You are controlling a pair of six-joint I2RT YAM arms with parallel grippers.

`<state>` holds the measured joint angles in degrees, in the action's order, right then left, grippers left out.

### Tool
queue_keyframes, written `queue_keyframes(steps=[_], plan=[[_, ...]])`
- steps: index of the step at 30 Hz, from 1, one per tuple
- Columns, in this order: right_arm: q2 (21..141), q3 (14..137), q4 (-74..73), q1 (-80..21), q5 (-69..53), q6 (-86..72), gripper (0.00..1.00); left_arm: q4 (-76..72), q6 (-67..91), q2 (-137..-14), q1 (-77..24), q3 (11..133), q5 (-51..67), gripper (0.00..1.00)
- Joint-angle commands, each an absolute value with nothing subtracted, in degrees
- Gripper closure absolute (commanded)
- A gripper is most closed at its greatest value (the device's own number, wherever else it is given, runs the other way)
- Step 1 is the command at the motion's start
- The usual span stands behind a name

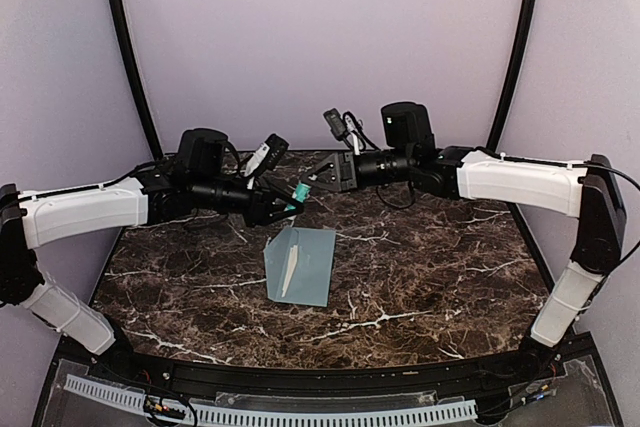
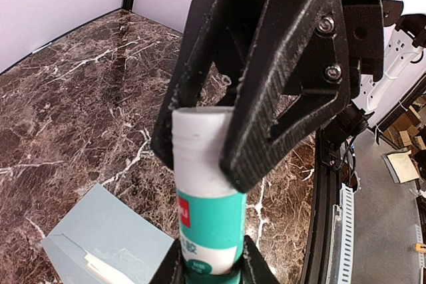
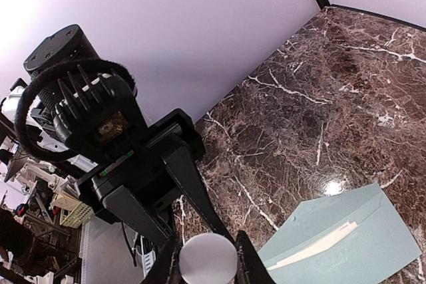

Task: Place the letter into the envelope and seal it
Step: Open the solid glue cap from the solid glue, then place the solid glue cap at the center of the board.

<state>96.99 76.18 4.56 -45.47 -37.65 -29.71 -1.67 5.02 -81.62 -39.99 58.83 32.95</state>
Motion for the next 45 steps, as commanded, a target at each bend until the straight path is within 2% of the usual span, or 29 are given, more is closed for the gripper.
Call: queue_keyframes(steps=[1,30,38,45], plan=[[96.2,76.5,9.4,-45.4,-38.6,-31.1,0.87,-2.2,4.8,-79.8,-40.0,58.3,32.5,1.0],[91.7,74.2,8.8,-42.3,-36.3,-31.1,0.89,1.8,3.8,-82.5,-40.0,60.0,31.4,1.0],[88.7,74.0,4.4,-41.3,-29.3,-27.6,0.89,1.4,4.5,-81.6,-39.8,59.9,31.0,1.0],[88.6,74.9,-6.2,-41.7,-15.5,-21.2,0.89,-7.4,13.0,-74.1,-24.2,56.6,38.9,1.0]])
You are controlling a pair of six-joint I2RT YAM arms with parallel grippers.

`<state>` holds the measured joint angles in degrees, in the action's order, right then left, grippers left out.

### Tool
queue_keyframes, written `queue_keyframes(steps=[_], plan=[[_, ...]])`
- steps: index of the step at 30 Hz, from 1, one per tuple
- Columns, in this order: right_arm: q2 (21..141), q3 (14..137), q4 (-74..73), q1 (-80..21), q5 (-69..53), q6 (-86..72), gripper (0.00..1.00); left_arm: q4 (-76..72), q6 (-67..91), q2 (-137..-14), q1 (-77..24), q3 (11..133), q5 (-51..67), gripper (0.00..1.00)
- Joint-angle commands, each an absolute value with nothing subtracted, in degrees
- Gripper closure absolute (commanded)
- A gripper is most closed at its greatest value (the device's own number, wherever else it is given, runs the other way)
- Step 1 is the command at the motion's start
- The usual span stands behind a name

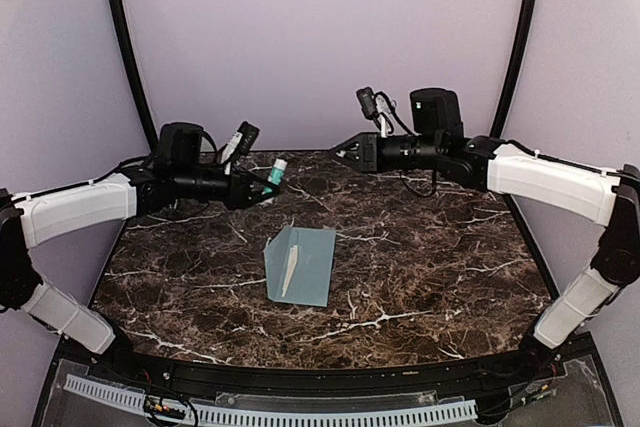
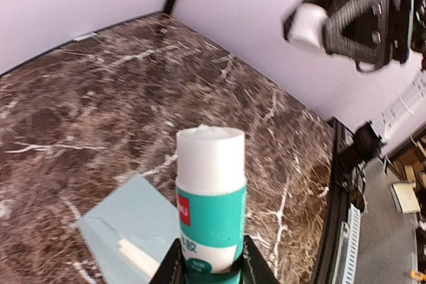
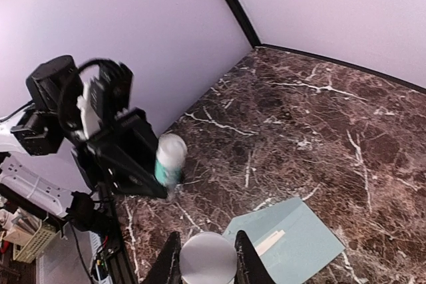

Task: Place the letter into the envelope and seal it
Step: Place the solid glue cap at the center of the board.

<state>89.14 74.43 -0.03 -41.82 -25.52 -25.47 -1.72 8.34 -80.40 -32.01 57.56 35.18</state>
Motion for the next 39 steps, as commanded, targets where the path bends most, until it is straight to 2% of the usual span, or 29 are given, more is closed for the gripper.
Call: queue_keyframes(steps=[1,7,16,27,39], plan=[[89.3,74.8,-7.2,-41.8,-13.3,-20.8,0.89,-7.1,12.6,-72.6,-22.1,56.6,38.2,1.0],[93.9,73.3,-8.3,-42.5,-1.3,-19.7,0.87,-4.8,9.6,-67.5,-19.6,55.7,30.0,1.0],[103.5,72.2,-0.9,-42.4,9.6,-21.3,0.87,-5.6,10.5,-66.8,-19.5,55.0,29.8,1.0],[115.7,77.0,3.3,-41.4,14.2,-22.2,0.86,-7.0,12.2,-66.7,-19.5,54.1,31.8,1.0],[122.4,81.5,2.0,-41.3,16.4,-21.6,0.83,-7.2,13.1,-67.3,-19.5,54.0,32.8,1.0]])
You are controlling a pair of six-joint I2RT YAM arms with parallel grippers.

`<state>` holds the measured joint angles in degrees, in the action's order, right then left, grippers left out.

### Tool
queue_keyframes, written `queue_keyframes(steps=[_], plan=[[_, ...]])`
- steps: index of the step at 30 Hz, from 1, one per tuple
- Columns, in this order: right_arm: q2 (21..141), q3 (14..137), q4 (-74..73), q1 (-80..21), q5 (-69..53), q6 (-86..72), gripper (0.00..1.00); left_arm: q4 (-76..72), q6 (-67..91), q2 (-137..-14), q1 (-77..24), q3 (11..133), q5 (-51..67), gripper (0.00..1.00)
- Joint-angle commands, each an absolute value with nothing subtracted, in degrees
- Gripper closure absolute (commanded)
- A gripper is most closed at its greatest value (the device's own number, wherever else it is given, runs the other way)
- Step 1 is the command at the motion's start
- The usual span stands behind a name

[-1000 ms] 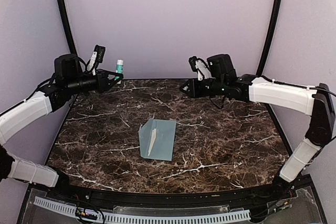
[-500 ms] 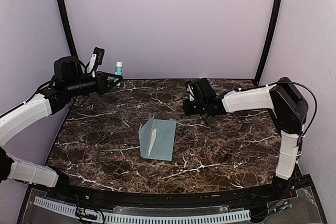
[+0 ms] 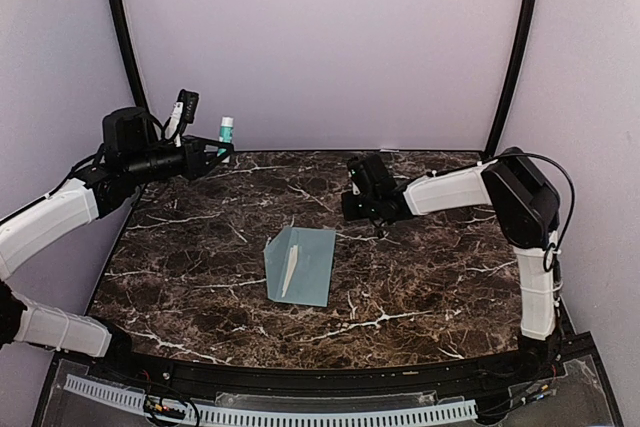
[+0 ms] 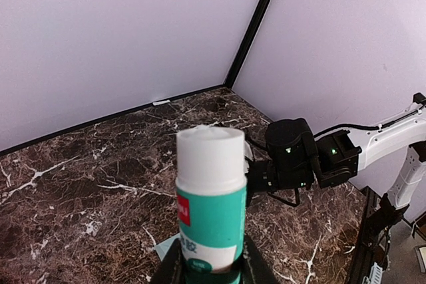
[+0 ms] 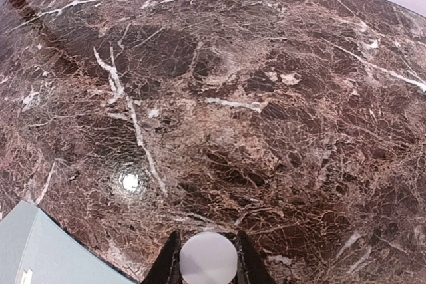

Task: Place the letter into the envelope and seal it
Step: Place the solid glue cap at the center of the board.

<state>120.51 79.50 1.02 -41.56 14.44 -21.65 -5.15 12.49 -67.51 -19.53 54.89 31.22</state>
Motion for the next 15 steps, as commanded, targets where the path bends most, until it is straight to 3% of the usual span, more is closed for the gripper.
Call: queue_keyframes(steps=[1,15], plan=[[122.7,81.8,1.8,-41.2,16.4,-21.7,0.83,-7.3,13.1,-67.4,-19.5,54.0,32.9,1.0],[125.7,84.2,0.2,-40.5,16.1,-22.6,0.78,-7.2,13.2,-66.9,-19.5,54.0,32.9,1.0]])
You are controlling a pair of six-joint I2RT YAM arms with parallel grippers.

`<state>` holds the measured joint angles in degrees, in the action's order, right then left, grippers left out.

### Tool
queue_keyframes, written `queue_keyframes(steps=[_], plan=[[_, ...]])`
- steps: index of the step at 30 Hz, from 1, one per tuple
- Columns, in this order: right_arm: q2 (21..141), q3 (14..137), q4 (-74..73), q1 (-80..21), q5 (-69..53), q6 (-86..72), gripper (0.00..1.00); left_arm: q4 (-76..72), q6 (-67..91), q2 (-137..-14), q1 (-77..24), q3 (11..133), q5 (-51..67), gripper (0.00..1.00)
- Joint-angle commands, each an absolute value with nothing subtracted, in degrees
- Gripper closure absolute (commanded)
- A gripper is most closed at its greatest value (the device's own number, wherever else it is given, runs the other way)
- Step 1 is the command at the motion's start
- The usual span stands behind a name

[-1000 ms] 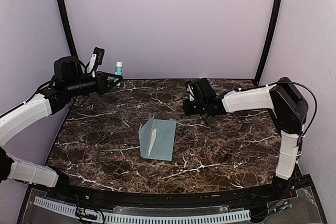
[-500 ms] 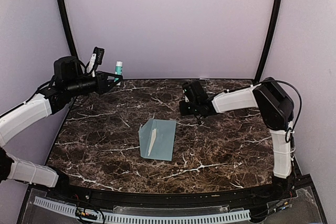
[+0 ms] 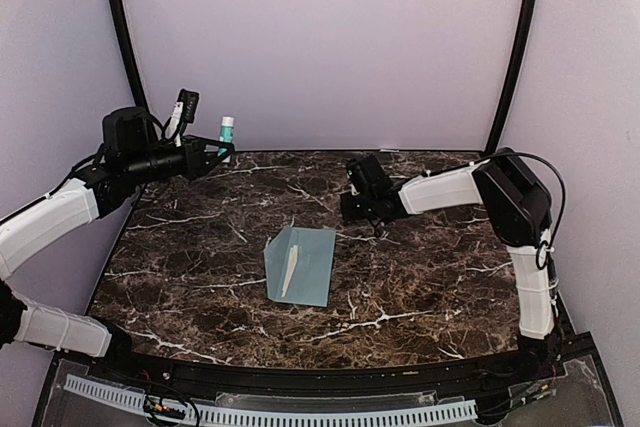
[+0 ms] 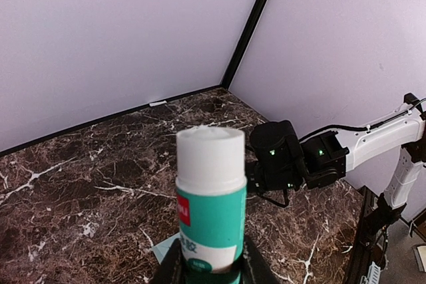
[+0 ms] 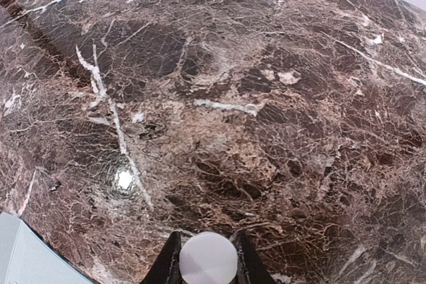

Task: Place the letter into the envelope and seal it
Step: Place the solid glue cap at the center of the board, then adjust the solid glue.

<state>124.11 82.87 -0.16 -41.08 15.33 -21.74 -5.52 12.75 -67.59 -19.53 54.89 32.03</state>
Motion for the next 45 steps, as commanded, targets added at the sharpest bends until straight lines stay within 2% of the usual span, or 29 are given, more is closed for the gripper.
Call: queue_keyframes(steps=[1,7,21,26,30,35,39,42,45], plan=[[125.8,84.3,0.2,-40.4,16.1,-22.6,0.78,-7.2,13.3,-66.9,-19.5,54.0,32.9,1.0],[126.1,84.5,0.3,-40.5,15.6,-23.3,0.74,-7.2,13.3,-66.2,-19.5,53.8,32.3,1.0],[125.0,84.0,0.3,-40.5,15.1,-23.4,0.52,-7.2,13.1,-65.4,-19.5,53.5,31.0,1.0],[120.3,83.4,-1.6,-40.3,14.4,-23.4,0.41,-8.5,13.0,-64.8,-19.5,52.8,31.9,1.0],[112.2,80.2,-0.3,-40.1,12.2,-23.1,0.34,-10.1,13.5,-65.0,-19.6,52.6,35.6,1.0],[99.7,71.9,6.7,-39.6,4.5,-23.2,0.28,-17.7,17.6,-65.2,-20.3,51.5,43.1,1.0],[90.8,66.3,12.4,-39.4,-7.8,-23.5,0.27,-25.6,23.9,-66.6,-21.7,51.4,47.5,1.0],[86.0,64.0,16.1,-39.5,-17.1,-23.6,0.25,-31.6,24.7,-68.2,-26.8,51.3,46.4,1.0],[83.4,64.6,16.8,-39.6,-24.6,-24.2,0.27,-31.4,20.9,-71.0,-32.4,54.6,43.0,1.0]])
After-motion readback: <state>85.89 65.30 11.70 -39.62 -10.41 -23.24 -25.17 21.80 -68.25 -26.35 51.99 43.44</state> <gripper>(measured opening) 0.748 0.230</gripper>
